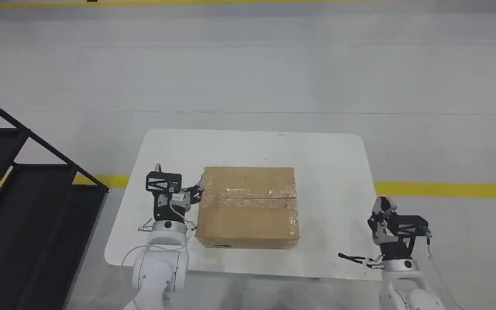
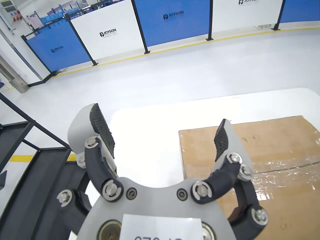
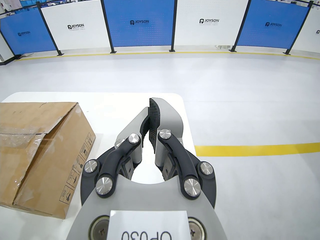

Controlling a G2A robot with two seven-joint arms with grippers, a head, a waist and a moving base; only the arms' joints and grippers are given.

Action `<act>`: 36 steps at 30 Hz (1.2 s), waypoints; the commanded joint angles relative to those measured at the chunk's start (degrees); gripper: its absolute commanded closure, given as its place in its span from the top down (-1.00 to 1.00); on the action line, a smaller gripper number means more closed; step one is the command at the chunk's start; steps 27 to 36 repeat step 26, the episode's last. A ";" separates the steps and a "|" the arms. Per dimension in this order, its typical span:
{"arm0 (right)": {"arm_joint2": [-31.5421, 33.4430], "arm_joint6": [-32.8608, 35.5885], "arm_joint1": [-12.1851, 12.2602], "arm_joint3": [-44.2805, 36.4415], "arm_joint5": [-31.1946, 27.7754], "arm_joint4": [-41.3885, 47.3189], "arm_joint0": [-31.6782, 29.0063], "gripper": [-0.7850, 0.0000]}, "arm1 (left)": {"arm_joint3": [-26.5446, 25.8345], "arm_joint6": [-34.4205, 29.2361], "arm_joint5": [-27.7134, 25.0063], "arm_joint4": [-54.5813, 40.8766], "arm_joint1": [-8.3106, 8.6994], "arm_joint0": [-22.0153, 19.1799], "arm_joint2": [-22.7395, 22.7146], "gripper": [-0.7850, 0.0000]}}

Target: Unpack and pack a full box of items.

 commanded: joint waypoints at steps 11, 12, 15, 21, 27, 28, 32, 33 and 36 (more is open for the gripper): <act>2.93 2.11 -0.22 0.26 -2.45 -1.03 0.04 -0.96 | 1.12 1.76 -1.11 4.16 0.16 0.15 0.67 1.00; 2.92 2.11 -0.22 0.27 -2.41 -1.02 0.04 -0.86 | 1.12 1.75 -1.10 4.14 0.15 0.15 0.67 1.00; 2.90 2.08 -0.22 0.25 -2.36 -0.99 0.03 -0.46 | 1.11 1.75 -1.10 4.13 0.15 0.15 0.67 1.00; 2.90 2.07 -0.22 0.25 -2.36 -0.98 0.03 -0.34 | 1.11 1.75 -1.10 4.13 0.15 0.15 0.67 1.00; 2.90 2.07 -0.22 0.25 -2.36 -0.98 0.03 -0.34 | 1.11 1.75 -1.10 4.13 0.15 0.15 0.67 1.00; 2.90 2.07 -0.22 0.25 -2.36 -0.98 0.03 -0.34 | 1.11 1.75 -1.10 4.13 0.15 0.15 0.67 1.00; 2.90 2.07 -0.22 0.25 -2.36 -0.98 0.03 -0.34 | 1.11 1.75 -1.10 4.13 0.15 0.15 0.67 1.00; 2.90 2.07 -0.22 0.25 -2.36 -0.98 0.03 -0.34 | 1.11 1.75 -1.10 4.13 0.15 0.15 0.67 1.00; 2.90 2.07 -0.22 0.25 -2.36 -0.98 0.03 -0.34 | 1.11 1.75 -1.10 4.13 0.15 0.15 0.67 1.00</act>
